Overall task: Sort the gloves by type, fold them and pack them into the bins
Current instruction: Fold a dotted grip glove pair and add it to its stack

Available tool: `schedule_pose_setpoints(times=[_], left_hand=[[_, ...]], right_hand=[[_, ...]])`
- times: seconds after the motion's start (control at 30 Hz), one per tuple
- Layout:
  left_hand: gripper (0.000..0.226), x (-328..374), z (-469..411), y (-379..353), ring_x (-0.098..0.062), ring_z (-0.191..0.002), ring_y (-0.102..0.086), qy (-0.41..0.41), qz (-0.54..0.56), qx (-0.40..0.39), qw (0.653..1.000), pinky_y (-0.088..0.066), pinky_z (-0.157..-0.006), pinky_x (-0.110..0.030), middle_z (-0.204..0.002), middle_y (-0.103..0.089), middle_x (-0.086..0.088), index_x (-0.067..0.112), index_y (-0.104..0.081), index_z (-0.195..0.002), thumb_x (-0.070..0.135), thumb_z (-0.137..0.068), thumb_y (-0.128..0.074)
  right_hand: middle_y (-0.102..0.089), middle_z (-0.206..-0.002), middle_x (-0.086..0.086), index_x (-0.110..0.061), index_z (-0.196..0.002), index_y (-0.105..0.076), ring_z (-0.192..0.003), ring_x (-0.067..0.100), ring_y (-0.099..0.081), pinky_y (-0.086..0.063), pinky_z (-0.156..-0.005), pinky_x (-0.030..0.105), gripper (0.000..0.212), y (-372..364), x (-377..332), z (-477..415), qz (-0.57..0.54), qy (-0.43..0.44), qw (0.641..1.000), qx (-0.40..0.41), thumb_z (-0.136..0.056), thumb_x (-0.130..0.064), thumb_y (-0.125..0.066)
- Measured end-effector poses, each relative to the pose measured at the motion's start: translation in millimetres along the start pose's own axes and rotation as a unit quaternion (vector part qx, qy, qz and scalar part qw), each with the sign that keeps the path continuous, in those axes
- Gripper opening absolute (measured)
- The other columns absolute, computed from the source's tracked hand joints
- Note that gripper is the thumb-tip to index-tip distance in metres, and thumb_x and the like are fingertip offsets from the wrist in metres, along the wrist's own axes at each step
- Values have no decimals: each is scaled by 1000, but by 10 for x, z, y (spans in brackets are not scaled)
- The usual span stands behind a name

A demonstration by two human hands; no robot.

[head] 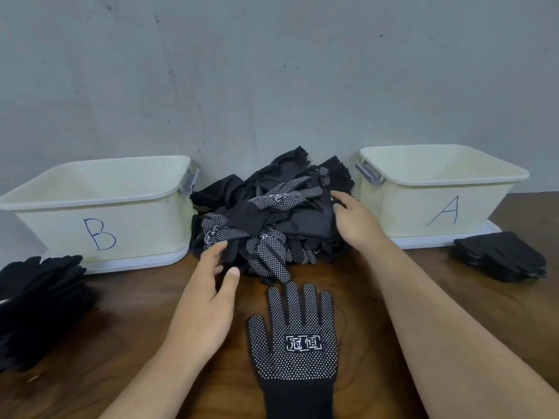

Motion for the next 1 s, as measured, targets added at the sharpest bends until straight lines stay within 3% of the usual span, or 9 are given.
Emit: schedule_pose_setpoints(times=[0.1,0.2,0.27,0.37,0.47,0.6,0.7,0.8,1.0], left_hand=[[48,6,-9,-13,29,-112,-41,4,5,0,1000,-32,-103,-22,-135,-47,29,44,-40,-153,32,-109,-53],[48,-15,-11,-11,19,-118,-47,5,2,-2,1000,-32,-104,-23,-135,-48,29,45,-40,-153,32,-109,-53],[48,-32,-11,-2,10,-126,-48,3,-3,0,1000,-32,-105,-23,-139,-48,28,45,-39,-154,33,-109,-52],[48,-50,-28,-16,7,-130,-49,4,-4,-1,1000,-33,-108,-25,-140,-49,27,45,-39,-154,35,-109,-53],[48,-85,-48,-19,8,-130,-50,3,-6,1,1000,-35,-110,-25,-140,-51,26,44,-40,-153,36,-108,-54],[48,-147,-69,-22,5,-135,-49,11,-11,4,1000,-33,-111,-24,-141,-51,24,44,-40,-154,39,-107,-53],[44,-129,-60,-23,7,-135,-49,2,-2,2,1000,-34,-110,-23,-135,-51,33,52,-41,-147,37,-107,-54],[44,-124,-51,-25,9,-134,-48,-5,-7,-4,1000,-35,-109,-23,-132,-48,40,60,-39,-142,38,-107,-54],[50,-146,-46,-36,5,-137,-45,-10,-27,-5,1000,-33,-108,-24,-145,-53,16,57,-34,-153,46,-107,-51]], right_hand=[[-41,-168,-5,-29,-162,-43,-156,20,-33,-23,-124,34,48,-49,27,46,-36,-19,999,-20,-115,-33,-36],[-41,-169,-3,-32,-159,-49,-159,22,-30,-19,-132,42,48,30,-20,7,-28,11,999,27,-112,-33,-40],[-43,-167,-2,-35,-154,-55,-158,22,-31,-20,-132,43,46,71,-93,-54,-11,34,998,44,-111,-32,-41],[-47,-163,-9,-37,-155,-53,-155,18,-37,-25,-129,38,46,24,-243,-102,-51,35,998,-1,-111,-34,-41],[-46,-164,-6,-27,-159,-49,-154,17,-37,-25,-123,31,47,-25,-308,-118,-68,35,997,1,-113,-30,-42],[-49,-162,-3,-20,-155,-53,-152,19,-40,-26,-129,41,46,68,-489,-184,-7,113,991,69,-109,-22,-46],[-50,-162,-2,-28,-155,-53,-153,25,-40,-26,-129,46,46,75,-494,-229,13,87,995,55,-110,-31,-44],[-40,-168,-11,-36,-162,-43,-157,15,-32,-20,-130,37,50,-37,-408,-179,-67,37,997,-7,-112,-43,-39],[-30,-172,-14,-27,-166,-35,-157,-1,-20,-10,-123,20,51,105,-641,-105,-118,89,989,20,-116,-35,-38]])
Point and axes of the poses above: each hand's wrist, its own z-axis away from the middle knuckle, its own y-axis out of the back of the hand, x = y × z, the point moved 7 cm from there along -z, towards the middle knuckle
